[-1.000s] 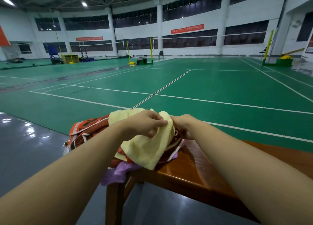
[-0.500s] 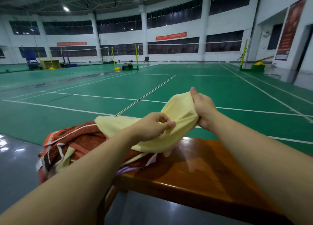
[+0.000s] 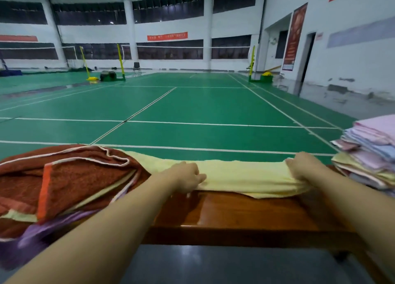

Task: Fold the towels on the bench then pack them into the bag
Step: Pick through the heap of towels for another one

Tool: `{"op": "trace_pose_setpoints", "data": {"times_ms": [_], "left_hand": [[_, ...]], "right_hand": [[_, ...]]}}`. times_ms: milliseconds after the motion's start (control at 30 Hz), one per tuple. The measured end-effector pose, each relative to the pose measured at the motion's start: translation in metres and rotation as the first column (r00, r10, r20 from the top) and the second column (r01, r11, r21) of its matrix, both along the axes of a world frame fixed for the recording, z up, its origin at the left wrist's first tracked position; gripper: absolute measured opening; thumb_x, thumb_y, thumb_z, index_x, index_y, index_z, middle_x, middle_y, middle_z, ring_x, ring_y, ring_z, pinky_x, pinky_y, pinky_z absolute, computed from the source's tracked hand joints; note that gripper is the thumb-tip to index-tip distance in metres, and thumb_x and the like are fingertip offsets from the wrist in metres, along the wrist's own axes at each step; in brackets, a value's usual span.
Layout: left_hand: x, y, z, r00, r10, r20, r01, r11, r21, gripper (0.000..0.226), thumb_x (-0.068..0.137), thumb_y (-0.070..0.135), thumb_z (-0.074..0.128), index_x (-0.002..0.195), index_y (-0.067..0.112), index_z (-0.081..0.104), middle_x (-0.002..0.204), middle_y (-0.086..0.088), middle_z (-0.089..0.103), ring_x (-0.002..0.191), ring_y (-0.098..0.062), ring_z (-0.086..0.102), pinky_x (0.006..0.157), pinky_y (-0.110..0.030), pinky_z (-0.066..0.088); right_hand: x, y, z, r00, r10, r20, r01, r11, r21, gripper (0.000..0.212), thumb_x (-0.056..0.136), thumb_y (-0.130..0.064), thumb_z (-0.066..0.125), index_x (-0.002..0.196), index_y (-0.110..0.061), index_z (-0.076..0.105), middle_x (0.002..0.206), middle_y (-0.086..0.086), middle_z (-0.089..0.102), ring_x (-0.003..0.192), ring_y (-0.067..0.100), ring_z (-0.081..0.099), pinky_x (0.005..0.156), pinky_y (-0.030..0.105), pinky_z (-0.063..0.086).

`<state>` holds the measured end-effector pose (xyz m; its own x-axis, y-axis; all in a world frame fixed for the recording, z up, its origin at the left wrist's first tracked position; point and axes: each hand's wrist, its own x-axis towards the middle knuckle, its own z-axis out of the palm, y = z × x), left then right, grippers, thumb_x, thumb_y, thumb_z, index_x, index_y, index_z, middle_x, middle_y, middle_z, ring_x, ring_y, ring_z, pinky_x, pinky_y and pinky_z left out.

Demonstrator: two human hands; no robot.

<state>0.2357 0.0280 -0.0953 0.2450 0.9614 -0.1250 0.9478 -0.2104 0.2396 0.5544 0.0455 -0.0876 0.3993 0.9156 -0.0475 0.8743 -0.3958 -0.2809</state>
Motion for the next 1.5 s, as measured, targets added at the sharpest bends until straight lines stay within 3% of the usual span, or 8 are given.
{"op": "trace_pose_setpoints", "data": {"times_ms": [300,400,500,700,867,1167,1300,1500], "left_hand": [[0.037,-0.021,-0.014,0.966,-0.252,-0.053,0.256,0.961,0.104,0.031,0.103,0.050,0.045,0.117,0.026,0.059,0.116,0.002,0.063,0.098,-0.019,0.058,0.086,-0.037,0.050],[0.054,-0.033,0.000,0.959,-0.281,0.036,0.283,0.951,-0.126,0.033,0.103,0.048,0.046,0.104,0.021,0.065,0.099,-0.002,0.071,0.081,-0.019,0.063,0.074,-0.035,0.053],[0.070,-0.041,0.018,0.975,-0.157,0.159,0.212,0.875,-0.435,0.041,0.107,0.041,0.040,0.094,0.009,0.063,0.072,-0.005,0.071,0.052,-0.021,0.065,0.054,-0.028,0.057],[0.067,-0.007,-0.008,0.946,-0.206,0.250,0.154,0.965,0.212,0.032,0.105,0.045,0.043,0.129,0.026,0.052,0.129,-0.003,0.059,0.119,-0.023,0.057,0.103,-0.037,0.044],[0.036,0.000,-0.044,0.982,0.081,-0.169,-0.080,0.997,0.013,0.073,0.095,0.074,0.012,0.157,0.035,0.018,0.166,-0.008,0.013,0.152,-0.039,0.012,0.118,-0.064,0.016],[0.025,-0.015,0.018,0.751,0.215,-0.624,-0.193,0.976,0.105,0.055,0.105,0.055,0.027,0.145,0.026,0.050,0.146,-0.006,0.053,0.128,-0.032,0.053,0.096,-0.039,0.047],[0.027,0.006,0.004,0.958,0.154,-0.242,-0.030,0.892,0.452,0.040,0.108,0.045,0.030,0.116,0.016,0.056,0.110,-0.006,0.064,0.096,-0.027,0.063,0.075,-0.036,0.049],[0.006,0.043,-0.032,0.998,-0.015,0.063,0.000,0.972,0.237,0.038,0.108,0.036,0.036,0.138,0.017,0.050,0.137,-0.007,0.050,0.122,-0.028,0.052,0.103,-0.042,0.042]], "right_hand": [[0.059,-0.023,-0.011,0.933,-0.077,0.353,0.056,0.996,0.069,0.048,0.100,-0.014,0.041,0.147,-0.002,0.034,0.126,0.021,0.060,0.109,0.035,0.062,0.077,0.040,0.047],[0.033,-0.018,-0.009,0.868,0.033,0.496,-0.149,0.969,0.197,0.050,0.105,-0.040,0.037,0.148,-0.013,0.033,0.142,0.018,0.047,0.124,0.036,0.052,0.095,0.045,0.044],[0.003,-0.011,-0.019,0.898,0.364,0.246,-0.416,0.886,0.206,0.053,0.104,-0.055,0.035,0.146,-0.024,0.044,0.153,0.002,0.044,0.140,0.024,0.043,0.111,0.043,0.036],[-0.019,-0.019,-0.061,0.865,0.490,0.107,-0.484,0.871,-0.083,0.064,0.100,-0.069,0.015,0.159,-0.043,0.016,0.170,-0.006,0.002,0.157,0.021,0.000,0.122,0.060,0.002],[-0.016,-0.026,-0.057,0.906,0.412,0.100,-0.393,0.905,-0.165,0.069,0.095,-0.077,0.011,0.158,-0.049,0.005,0.169,-0.013,-0.009,0.156,0.026,-0.008,0.117,0.069,-0.001],[-0.009,-0.041,-0.038,0.900,0.259,0.350,-0.298,0.953,0.060,0.069,0.093,-0.079,0.016,0.119,-0.027,0.053,0.134,0.007,0.052,0.125,0.030,0.045,0.103,0.056,0.037],[-0.004,-0.020,-0.038,0.928,0.282,0.246,-0.347,0.894,0.284,0.053,0.100,-0.065,0.027,0.114,-0.024,0.058,0.121,0.003,0.057,0.111,0.024,0.052,0.096,0.043,0.044],[0.005,0.016,-0.049,0.926,0.372,0.059,-0.376,0.925,0.061,0.050,0.104,-0.055,0.035,0.141,-0.025,0.047,0.144,0.004,0.053,0.131,0.029,0.049,0.106,0.046,0.041]]}}
